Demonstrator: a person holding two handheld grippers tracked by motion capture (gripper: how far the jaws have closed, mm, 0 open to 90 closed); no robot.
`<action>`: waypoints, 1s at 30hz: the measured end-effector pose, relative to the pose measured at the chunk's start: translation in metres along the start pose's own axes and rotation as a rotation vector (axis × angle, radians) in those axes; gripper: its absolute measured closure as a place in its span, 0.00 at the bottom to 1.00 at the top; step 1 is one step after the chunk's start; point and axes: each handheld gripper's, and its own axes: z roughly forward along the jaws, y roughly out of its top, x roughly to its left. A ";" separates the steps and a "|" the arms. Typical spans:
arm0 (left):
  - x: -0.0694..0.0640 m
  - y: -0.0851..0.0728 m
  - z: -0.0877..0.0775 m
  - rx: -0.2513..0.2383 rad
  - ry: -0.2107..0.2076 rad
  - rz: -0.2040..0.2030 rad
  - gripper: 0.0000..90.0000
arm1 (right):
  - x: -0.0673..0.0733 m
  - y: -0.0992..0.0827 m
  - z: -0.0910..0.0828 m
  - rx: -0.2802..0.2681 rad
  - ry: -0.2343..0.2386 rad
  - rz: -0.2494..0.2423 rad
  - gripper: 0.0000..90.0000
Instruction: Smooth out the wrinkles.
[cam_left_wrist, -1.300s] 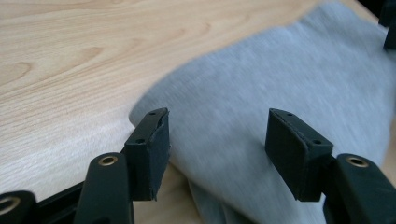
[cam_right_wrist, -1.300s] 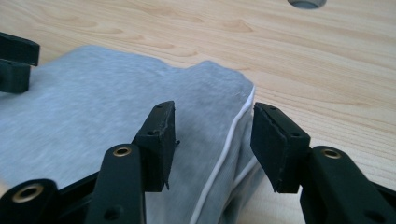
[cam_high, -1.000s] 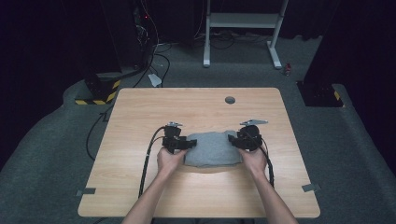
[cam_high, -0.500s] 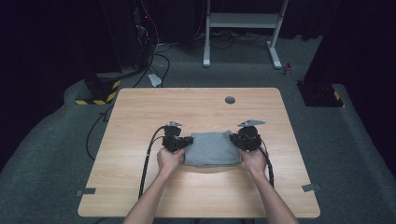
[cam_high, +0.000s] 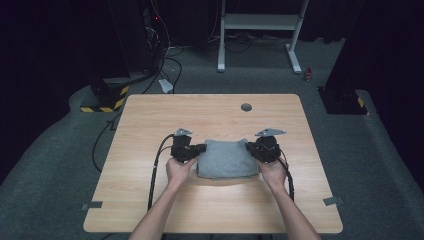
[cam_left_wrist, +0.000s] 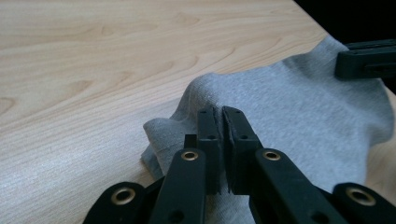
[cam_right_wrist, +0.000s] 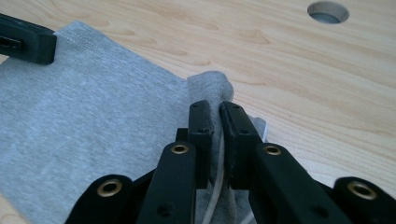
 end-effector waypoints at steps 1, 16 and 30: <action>-0.001 0.000 -0.003 -0.009 -0.007 0.009 0.95 | 0.001 0.000 -0.002 -0.005 0.002 0.000 0.92; -0.021 -0.013 -0.037 -0.057 -0.104 0.137 0.94 | 0.014 -0.024 -0.042 -0.119 0.067 -0.044 0.92; -0.037 -0.058 -0.028 0.067 -0.099 0.216 0.94 | 0.029 -0.088 -0.041 -0.031 0.085 -0.075 0.92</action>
